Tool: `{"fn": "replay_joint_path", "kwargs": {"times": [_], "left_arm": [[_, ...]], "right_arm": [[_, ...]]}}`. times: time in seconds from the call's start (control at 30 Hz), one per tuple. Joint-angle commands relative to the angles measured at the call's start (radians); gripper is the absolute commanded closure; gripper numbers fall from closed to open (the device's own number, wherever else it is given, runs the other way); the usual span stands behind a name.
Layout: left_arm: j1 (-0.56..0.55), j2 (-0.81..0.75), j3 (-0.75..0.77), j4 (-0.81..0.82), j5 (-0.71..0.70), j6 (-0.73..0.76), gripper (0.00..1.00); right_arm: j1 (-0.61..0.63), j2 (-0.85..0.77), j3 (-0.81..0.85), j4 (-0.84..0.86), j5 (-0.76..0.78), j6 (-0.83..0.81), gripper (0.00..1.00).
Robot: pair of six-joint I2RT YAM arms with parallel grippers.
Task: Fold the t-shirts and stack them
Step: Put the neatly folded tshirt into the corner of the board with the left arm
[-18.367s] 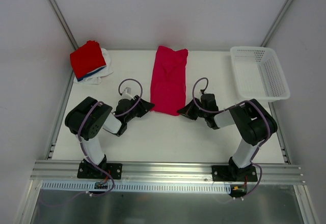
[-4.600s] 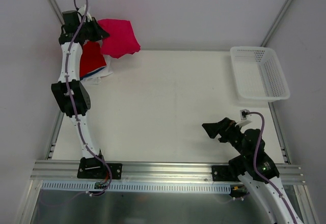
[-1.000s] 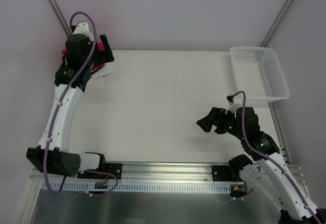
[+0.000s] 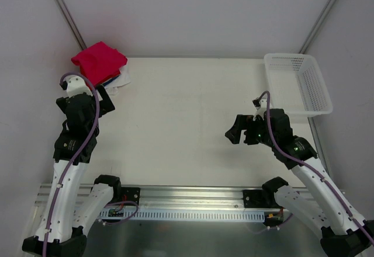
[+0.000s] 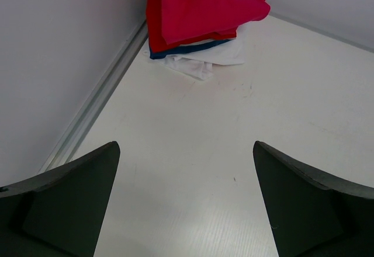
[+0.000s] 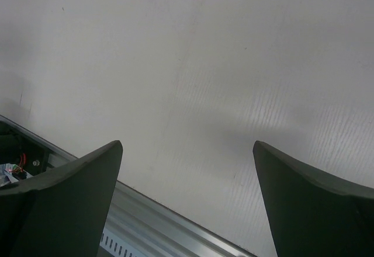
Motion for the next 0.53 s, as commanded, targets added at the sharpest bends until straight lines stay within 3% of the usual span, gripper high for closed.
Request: {"fn": "replay_joint_path", "kwargs": {"times": [0.0,0.2,0.5], "left_arm": [[-0.009,-0.003,0.049,0.047,0.027,0.006,0.01],[-0.011,0.112,0.158,0.040,0.009,0.027,0.01],[-0.009,0.144,0.137,0.020,0.099,0.023,0.01]], "right_arm": [[0.005,0.029,-0.017,0.054,0.014,-0.025,0.00],[0.005,0.067,-0.035,0.078,0.029,-0.025,0.01],[0.005,0.040,-0.054,0.075,0.069,-0.034,0.01]]}}
